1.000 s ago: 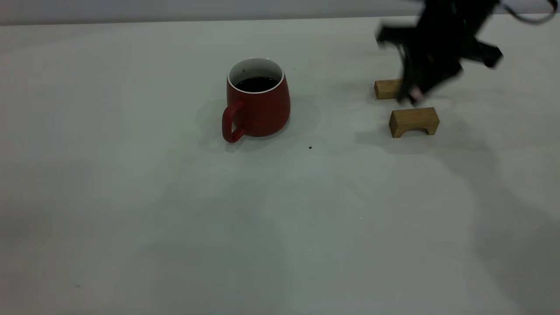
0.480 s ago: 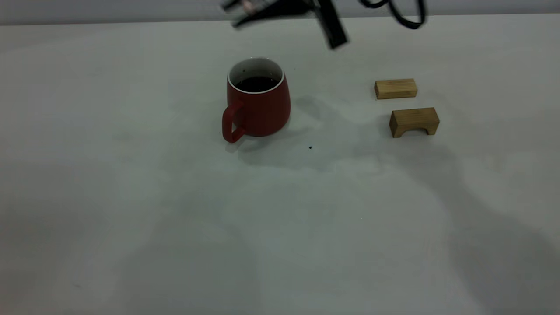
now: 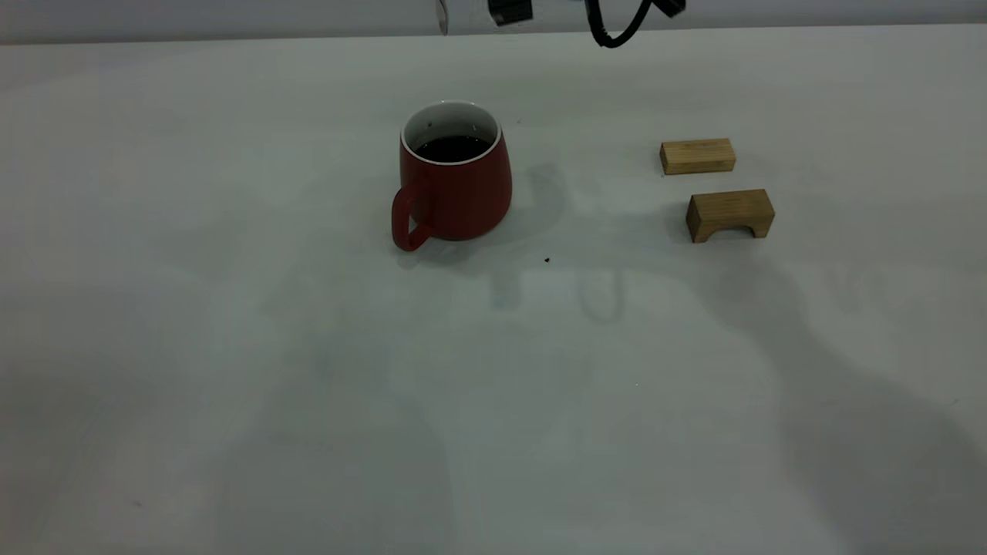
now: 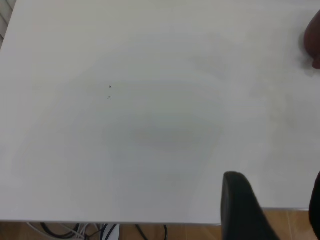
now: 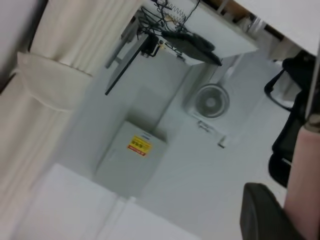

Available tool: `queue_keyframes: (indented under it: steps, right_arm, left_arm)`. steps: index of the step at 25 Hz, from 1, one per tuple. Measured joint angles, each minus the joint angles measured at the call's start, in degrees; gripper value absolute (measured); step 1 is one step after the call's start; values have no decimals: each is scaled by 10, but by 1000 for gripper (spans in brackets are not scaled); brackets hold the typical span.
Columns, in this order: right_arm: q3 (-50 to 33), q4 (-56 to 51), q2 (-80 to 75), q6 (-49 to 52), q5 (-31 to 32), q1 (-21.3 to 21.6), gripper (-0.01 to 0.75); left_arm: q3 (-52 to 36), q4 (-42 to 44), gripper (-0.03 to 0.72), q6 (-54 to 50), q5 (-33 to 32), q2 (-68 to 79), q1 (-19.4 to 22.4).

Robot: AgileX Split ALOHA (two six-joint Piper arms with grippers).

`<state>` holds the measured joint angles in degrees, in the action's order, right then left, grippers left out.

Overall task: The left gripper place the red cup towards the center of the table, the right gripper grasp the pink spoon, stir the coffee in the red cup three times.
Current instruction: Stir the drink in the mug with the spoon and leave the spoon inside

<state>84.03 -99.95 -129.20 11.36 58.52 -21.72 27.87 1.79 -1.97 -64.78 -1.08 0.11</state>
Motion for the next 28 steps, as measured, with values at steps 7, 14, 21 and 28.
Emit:
queue_keyframes:
  steps: [7,14,21,28]
  right_arm:
    - [34,-5,-43,76,-2,0,130]
    - [108,-6,-154,144,-12,5,130]
    - [108,-9,-179,149,-48,24,130]
    - [137,-7,-222,183,-6,11,130]
  left_arm:
    - [0,0,407,0,0,0,0]
    - [0,0,407,0,0,0,0]
    - [0,0,407,0,0,0,0]
    - [0,0,407,0,0,0,0]
